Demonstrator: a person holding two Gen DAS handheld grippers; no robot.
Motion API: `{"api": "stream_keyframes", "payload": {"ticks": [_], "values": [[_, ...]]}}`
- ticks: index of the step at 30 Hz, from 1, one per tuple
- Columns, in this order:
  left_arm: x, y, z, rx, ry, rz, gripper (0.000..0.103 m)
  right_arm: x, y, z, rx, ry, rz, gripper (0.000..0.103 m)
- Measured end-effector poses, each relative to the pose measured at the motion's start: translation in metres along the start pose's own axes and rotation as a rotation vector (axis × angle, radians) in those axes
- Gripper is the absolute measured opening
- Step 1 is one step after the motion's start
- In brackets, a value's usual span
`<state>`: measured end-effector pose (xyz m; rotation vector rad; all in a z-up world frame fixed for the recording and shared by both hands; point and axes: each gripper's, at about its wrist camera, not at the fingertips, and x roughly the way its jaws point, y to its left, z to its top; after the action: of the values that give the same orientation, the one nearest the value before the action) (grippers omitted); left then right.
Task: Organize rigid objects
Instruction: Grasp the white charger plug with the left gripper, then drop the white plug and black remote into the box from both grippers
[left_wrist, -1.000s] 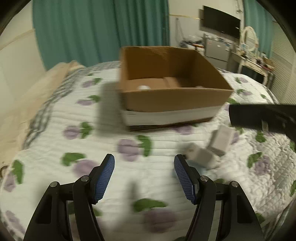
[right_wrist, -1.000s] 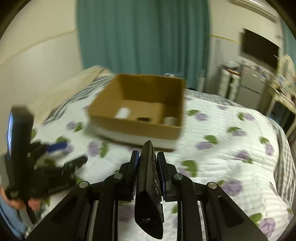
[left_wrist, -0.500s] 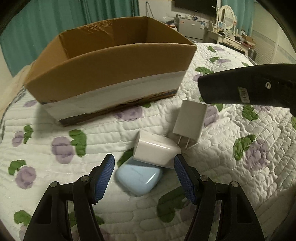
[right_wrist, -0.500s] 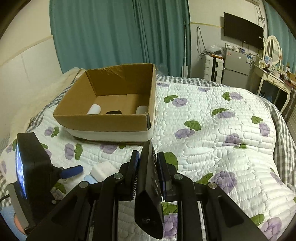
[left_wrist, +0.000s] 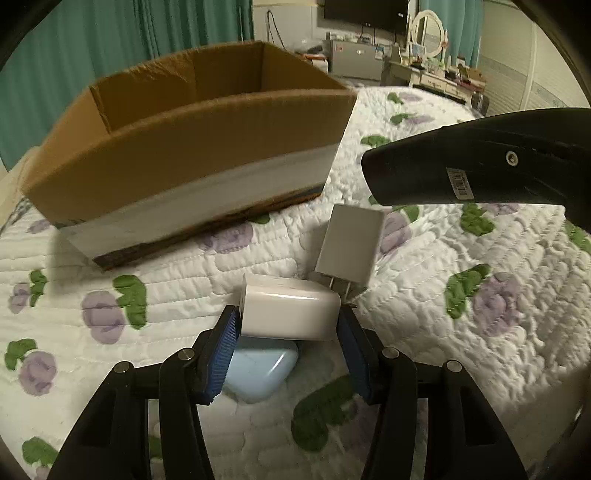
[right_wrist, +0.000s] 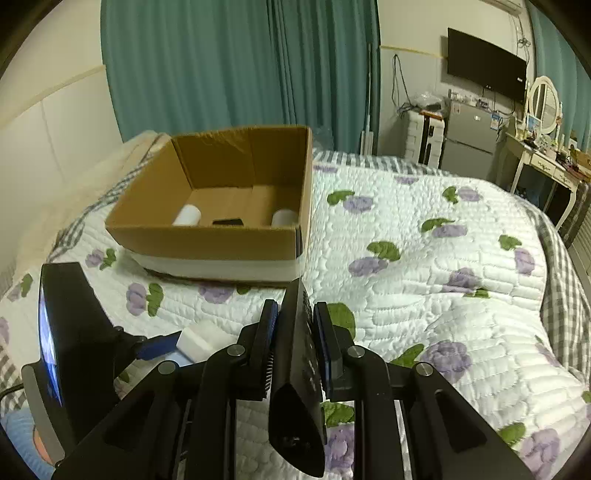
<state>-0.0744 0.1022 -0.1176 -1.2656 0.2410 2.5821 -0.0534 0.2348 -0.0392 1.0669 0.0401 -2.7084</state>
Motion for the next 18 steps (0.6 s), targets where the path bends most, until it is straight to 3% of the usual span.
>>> {"api": "stream_keyframes", "payload": {"ticks": [5, 9, 14, 18], "values": [[-0.051, 0.005, 0.006, -0.028, -0.095, 0.004, 0.054, -0.030, 0.007, 0.012, -0.009, -0.060, 0.009, 0.019], [-0.095, 0.018, 0.029, -0.060, -0.191, 0.018, 0.055, -0.055, 0.020, 0.034, -0.040, -0.129, 0.029, 0.019], [-0.122, 0.055, 0.069, -0.086, -0.276, 0.064, 0.055, -0.069, 0.035, 0.073, -0.091, -0.207, 0.048, 0.019], [-0.113, 0.077, 0.105, -0.123, -0.294, 0.095, 0.055, -0.057, 0.040, 0.106, -0.108, -0.247, 0.058, 0.019]]}}
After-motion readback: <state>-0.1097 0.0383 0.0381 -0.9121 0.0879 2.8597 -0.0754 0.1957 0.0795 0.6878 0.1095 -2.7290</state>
